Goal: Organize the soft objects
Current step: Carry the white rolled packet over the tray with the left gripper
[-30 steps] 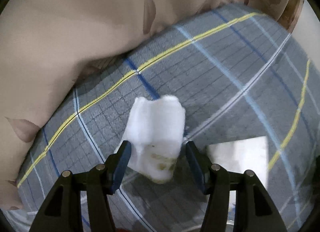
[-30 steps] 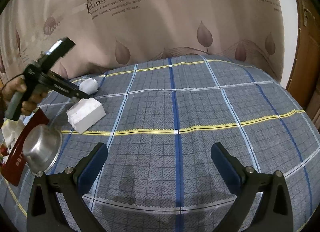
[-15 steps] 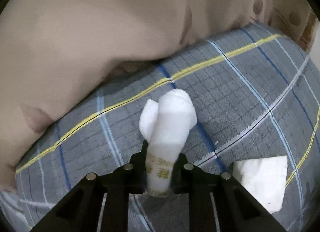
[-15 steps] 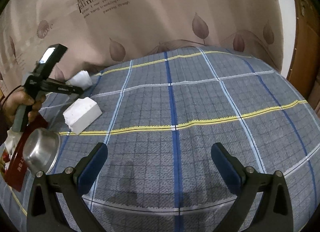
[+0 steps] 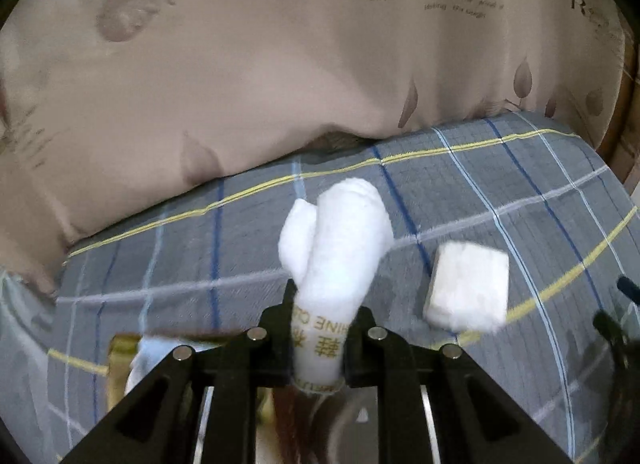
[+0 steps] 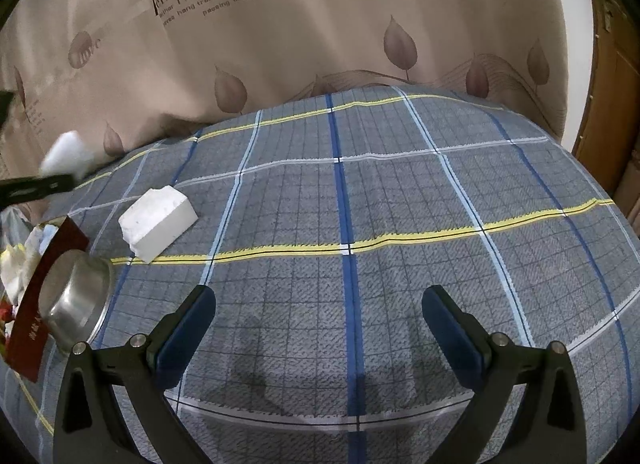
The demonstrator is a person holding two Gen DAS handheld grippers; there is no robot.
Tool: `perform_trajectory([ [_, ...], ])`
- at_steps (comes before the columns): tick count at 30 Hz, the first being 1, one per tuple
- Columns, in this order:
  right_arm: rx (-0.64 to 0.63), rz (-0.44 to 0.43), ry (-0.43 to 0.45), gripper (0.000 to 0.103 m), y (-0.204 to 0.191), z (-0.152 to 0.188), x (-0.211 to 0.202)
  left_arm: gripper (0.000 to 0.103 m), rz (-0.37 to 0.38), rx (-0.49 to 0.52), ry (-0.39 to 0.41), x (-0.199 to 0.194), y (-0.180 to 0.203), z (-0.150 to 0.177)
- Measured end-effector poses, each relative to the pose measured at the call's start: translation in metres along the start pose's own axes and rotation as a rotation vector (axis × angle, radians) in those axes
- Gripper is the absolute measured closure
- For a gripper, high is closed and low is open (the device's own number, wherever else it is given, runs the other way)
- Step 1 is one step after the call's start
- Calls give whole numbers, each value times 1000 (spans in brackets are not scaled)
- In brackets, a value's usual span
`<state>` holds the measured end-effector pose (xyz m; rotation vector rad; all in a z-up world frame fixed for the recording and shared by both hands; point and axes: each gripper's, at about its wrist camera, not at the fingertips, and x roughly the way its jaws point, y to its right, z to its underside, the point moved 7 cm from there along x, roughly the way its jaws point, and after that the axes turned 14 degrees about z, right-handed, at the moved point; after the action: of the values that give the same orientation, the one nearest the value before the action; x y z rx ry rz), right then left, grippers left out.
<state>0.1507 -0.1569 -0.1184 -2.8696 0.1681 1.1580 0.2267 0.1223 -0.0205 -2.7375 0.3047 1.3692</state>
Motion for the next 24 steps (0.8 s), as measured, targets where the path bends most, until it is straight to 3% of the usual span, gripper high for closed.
perform_trajectory([
  [6,-6,14,-13,0,0,1,3,86,-36,-100,19,-47,-6,55],
  [11,-23,32,-27,0,-1,2,5,86,-20,-157,55,-74,0,87],
  [24,-108,112,-75,0,-10,9,17,86,-32,-319,113,-122,-8,162],
])
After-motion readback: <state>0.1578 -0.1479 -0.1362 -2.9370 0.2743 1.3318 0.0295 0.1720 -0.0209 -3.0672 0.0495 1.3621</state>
